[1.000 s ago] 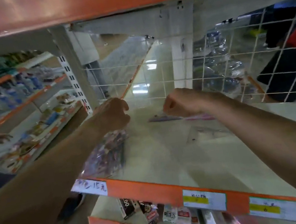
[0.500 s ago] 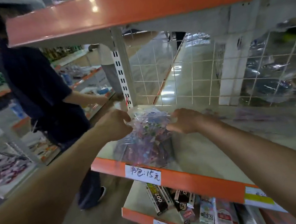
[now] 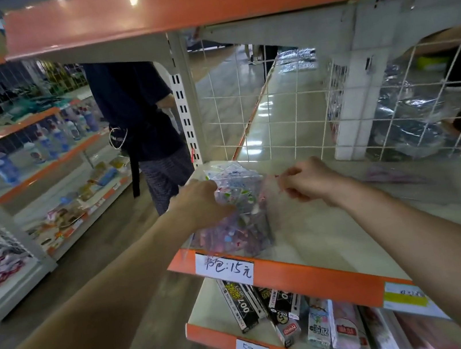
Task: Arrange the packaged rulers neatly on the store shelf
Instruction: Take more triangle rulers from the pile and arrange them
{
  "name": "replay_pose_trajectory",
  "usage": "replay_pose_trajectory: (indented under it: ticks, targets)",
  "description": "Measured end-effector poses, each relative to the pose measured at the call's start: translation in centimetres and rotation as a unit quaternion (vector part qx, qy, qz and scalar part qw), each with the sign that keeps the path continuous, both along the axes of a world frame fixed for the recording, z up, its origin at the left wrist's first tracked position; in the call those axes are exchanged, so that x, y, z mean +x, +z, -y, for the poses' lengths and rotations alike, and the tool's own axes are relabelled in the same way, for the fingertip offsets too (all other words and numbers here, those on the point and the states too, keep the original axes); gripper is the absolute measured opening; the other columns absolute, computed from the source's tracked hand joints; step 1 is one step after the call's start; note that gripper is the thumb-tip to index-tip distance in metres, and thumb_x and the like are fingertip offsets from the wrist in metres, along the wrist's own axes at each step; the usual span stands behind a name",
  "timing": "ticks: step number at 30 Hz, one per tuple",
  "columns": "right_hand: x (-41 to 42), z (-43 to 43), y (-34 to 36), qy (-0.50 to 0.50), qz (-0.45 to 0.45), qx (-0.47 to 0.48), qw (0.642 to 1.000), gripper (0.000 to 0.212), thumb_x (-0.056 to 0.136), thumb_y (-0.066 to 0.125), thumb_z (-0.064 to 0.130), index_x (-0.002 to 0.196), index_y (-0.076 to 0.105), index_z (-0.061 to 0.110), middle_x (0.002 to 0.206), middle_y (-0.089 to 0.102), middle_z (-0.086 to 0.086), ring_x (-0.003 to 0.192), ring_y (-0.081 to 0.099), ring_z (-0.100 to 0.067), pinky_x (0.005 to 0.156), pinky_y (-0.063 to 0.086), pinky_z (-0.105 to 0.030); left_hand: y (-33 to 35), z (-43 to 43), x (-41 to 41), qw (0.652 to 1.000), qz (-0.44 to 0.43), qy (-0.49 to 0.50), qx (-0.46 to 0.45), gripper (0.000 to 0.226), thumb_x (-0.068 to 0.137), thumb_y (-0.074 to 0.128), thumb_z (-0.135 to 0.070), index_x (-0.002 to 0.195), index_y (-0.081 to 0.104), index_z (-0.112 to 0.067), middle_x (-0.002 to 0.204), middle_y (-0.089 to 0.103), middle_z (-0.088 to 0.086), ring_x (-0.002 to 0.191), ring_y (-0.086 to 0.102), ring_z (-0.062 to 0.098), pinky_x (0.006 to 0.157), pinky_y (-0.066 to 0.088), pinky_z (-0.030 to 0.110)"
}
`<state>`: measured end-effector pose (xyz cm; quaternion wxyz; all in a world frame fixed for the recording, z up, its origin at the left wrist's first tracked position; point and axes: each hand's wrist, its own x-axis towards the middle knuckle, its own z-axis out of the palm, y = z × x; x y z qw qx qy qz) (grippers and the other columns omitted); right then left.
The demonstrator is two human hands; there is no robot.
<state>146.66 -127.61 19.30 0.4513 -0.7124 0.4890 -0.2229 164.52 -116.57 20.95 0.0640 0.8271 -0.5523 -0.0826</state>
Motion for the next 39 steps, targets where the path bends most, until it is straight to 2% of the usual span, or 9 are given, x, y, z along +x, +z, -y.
replay_pose_trajectory:
  ticks: [2, 5, 9, 14, 17, 20, 25, 29, 39]
  targets:
    - [-0.6, 0.1, 0.9, -0.023, 0.076, 0.019, 0.997, 0.017, 0.088, 0.062, 0.01, 0.071, 0.062, 0.009, 0.058, 0.055, -0.006, 0.042, 0.049, -0.01, 0.041, 0.04, -0.015, 0.2, 0.6, -0.2, 0.998, -0.031, -0.002, -0.059, 0.052, 0.085, 0.06, -0.048, 0.125, 0.056, -0.015, 0.126, 0.052, 0.007, 0.113, 0.053, 0.026, 0.097, 0.043, 0.036]
    - [-0.6, -0.4, 2.2, -0.029, 0.151, 0.043, 0.987, 0.012, 0.089, 0.064, 0.013, 0.079, 0.065, 0.006, 0.059, 0.059, -0.004, 0.039, 0.052, -0.006, 0.044, 0.045, -0.015, 0.8, 1.4, -1.2, 0.972, -0.196, -0.007, -0.128, 0.027, 0.086, 0.063, -0.038, 0.099, 0.066, -0.015, 0.09, 0.058, 0.008, 0.083, 0.054, 0.019, 0.075, 0.039, 0.026]
    - [0.6, -1.6, 2.5, 0.005, 0.191, 0.057, 0.98, 0.014, 0.089, 0.066, 0.018, 0.08, 0.064, 0.007, 0.063, 0.061, -0.006, 0.044, 0.058, -0.006, 0.047, 0.052, -0.019, 1.2, 1.1, -2.6, 0.859, -0.506, 0.004, -0.076, 0.019, 0.09, 0.063, -0.024, 0.085, 0.065, -0.005, 0.079, 0.068, 0.009, 0.068, 0.061, 0.018, 0.065, 0.051, 0.025]
    - [0.7, -3.1, 0.8, 0.057, 0.029, 0.096, 0.993, 0.026, 0.094, 0.057, 0.032, 0.091, 0.057, 0.005, 0.077, 0.063, -0.013, 0.054, 0.059, -0.016, 0.052, 0.049, -0.027, 0.6, 0.6, -0.7, 0.861, -0.482, 0.077, -0.141, 0.009, 0.092, 0.059, -0.014, 0.088, 0.062, -0.007, 0.074, 0.064, 0.007, 0.063, 0.06, 0.015, 0.065, 0.054, 0.028]
    - [1.3, -4.3, -0.7, 0.139, -0.163, 0.027, 0.976, 0.034, 0.085, 0.065, 0.044, 0.095, 0.06, 0.012, 0.081, 0.065, -0.008, 0.062, 0.06, -0.017, 0.058, 0.05, -0.028, 0.2, 0.6, 0.5, 0.86, -0.466, 0.122, -0.167, 0.009, 0.091, 0.061, -0.014, 0.091, 0.063, -0.005, 0.073, 0.062, 0.006, 0.061, 0.058, 0.015, 0.064, 0.053, 0.029]
    - [2.6, -4.5, -2.2, 0.145, -0.222, -0.053, 0.963, 0.049, 0.069, 0.07, 0.05, 0.107, 0.061, 0.02, 0.098, 0.067, 0.0, 0.085, 0.063, -0.018, 0.077, 0.053, -0.032, -0.3, 0.7, 0.6, 0.86, -0.461, 0.134, -0.171, 0.011, 0.09, 0.062, -0.014, 0.09, 0.063, -0.003, 0.07, 0.059, 0.007, 0.059, 0.056, 0.016, 0.062, 0.053, 0.029]
    - [1.6, -3.7, -2.5, 0.077, -0.091, 0.089, 0.989, 0.012, 0.08, 0.068, 0.012, 0.075, 0.06, 0.005, 0.054, 0.054, -0.007, 0.042, 0.046, -0.016, 0.043, 0.035, -0.023, -0.8, 0.7, 1.1, 0.852, -0.473, 0.139, -0.174, 0.013, 0.09, 0.062, -0.014, 0.091, 0.064, -0.002, 0.073, 0.059, 0.007, 0.063, 0.056, 0.016, 0.066, 0.054, 0.031]
    - [-0.2, -3.4, -1.8, 0.051, -0.009, 0.129, 0.99, 0.015, 0.088, 0.065, 0.014, 0.076, 0.057, 0.008, 0.056, 0.05, -0.006, 0.047, 0.044, -0.015, 0.042, 0.034, -0.019, -0.7, 0.6, 1.4, 0.839, -0.498, 0.139, -0.17, 0.012, 0.09, 0.061, -0.014, 0.09, 0.063, -0.002, 0.077, 0.06, 0.008, 0.064, 0.058, 0.016, 0.061, 0.054, 0.028]
    - [-3.1, -3.1, 0.7, 0.004, 0.063, 0.015, 0.998, 0.017, 0.092, 0.054, 0.012, 0.085, 0.067, 0.003, 0.07, 0.068, -0.006, 0.053, 0.063, -0.011, 0.047, 0.047, -0.02, 0.1, 1.6, -0.1, 0.802, -0.557, 0.129, -0.173, 0.007, 0.093, 0.055, -0.01, 0.095, 0.059, -0.004, 0.082, 0.066, 0.012, 0.068, 0.062, 0.021, 0.069, 0.054, 0.032]
